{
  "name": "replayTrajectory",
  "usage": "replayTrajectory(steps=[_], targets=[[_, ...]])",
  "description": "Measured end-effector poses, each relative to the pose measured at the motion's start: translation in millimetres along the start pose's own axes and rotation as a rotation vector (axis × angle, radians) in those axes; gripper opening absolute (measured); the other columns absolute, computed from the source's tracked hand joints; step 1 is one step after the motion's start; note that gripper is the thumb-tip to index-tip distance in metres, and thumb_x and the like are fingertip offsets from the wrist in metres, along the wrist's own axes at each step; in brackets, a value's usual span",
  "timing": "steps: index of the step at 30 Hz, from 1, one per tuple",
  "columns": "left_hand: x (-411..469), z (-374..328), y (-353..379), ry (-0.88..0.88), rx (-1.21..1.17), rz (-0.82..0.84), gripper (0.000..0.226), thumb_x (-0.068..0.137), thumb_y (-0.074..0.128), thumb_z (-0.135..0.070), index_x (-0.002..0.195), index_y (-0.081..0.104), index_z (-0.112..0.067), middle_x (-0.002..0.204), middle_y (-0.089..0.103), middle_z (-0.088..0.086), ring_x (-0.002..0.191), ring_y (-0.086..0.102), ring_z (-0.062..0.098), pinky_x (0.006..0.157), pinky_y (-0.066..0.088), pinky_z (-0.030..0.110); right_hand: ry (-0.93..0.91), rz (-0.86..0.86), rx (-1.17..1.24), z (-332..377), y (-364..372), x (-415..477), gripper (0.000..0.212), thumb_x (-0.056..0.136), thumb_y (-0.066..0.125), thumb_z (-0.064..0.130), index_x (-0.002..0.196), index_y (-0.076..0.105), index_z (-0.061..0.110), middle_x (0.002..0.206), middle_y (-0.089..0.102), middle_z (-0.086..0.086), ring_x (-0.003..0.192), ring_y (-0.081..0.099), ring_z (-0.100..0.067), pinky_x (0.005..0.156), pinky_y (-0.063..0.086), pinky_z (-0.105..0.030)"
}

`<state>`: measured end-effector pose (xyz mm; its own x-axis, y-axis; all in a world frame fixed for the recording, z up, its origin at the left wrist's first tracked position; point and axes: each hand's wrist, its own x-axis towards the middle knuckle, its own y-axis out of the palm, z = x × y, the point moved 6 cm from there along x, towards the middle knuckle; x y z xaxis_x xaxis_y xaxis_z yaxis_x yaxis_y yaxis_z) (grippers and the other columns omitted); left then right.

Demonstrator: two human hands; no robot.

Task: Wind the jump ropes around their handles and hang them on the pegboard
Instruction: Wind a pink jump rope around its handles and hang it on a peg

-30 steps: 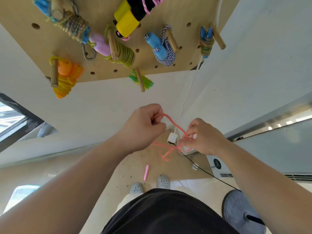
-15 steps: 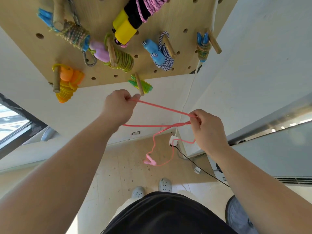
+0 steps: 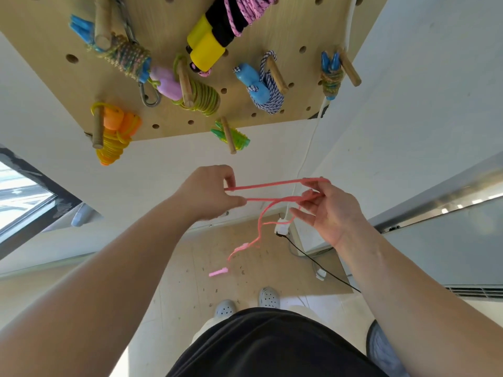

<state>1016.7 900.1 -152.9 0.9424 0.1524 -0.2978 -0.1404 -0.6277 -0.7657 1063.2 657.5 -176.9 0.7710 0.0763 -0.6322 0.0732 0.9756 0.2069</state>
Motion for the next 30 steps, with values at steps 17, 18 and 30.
replayTrajectory(steps=[17, 18, 30], targets=[[-27, -51, 39, 0.327, -0.441, -0.315, 0.011, 0.089, 0.068, -0.016, 0.086, 0.078, -0.014, 0.074, 0.07, 0.003, 0.071, 0.061, 0.017, 0.068, 0.049, 0.033, -0.221, 0.165, -0.301, -3, 54, -39, 0.024, 0.105, 0.052, 0.023, 0.111, 0.073, 0.013, 0.091, 0.076, -0.009, 0.08, 0.074, -0.025, 0.07, 0.059, -0.04], [-29, -49, 38, 0.331, -0.489, -0.301, 0.011, 0.09, 0.069, -0.014, 0.09, 0.08, -0.015, 0.076, 0.071, 0.003, 0.074, 0.063, 0.018, 0.069, 0.05, 0.03, -0.238, 0.144, -0.319, -1, 53, -39, 0.025, 0.106, 0.049, 0.019, 0.113, 0.071, 0.01, 0.09, 0.076, -0.009, 0.079, 0.075, -0.025, 0.066, 0.059, -0.036], [-26, 27, -12, -0.097, -1.608, -0.24, 0.029, 0.093, 0.048, -0.004, 0.068, 0.041, -0.018, 0.057, 0.024, -0.001, 0.051, 0.024, 0.017, 0.051, 0.035, 0.03, 0.134, -0.283, 0.204, -34, -58, 14, 0.039, 0.111, 0.036, 0.027, 0.092, 0.062, 0.005, 0.059, 0.058, -0.008, 0.055, 0.064, -0.021, 0.062, 0.063, -0.039]])
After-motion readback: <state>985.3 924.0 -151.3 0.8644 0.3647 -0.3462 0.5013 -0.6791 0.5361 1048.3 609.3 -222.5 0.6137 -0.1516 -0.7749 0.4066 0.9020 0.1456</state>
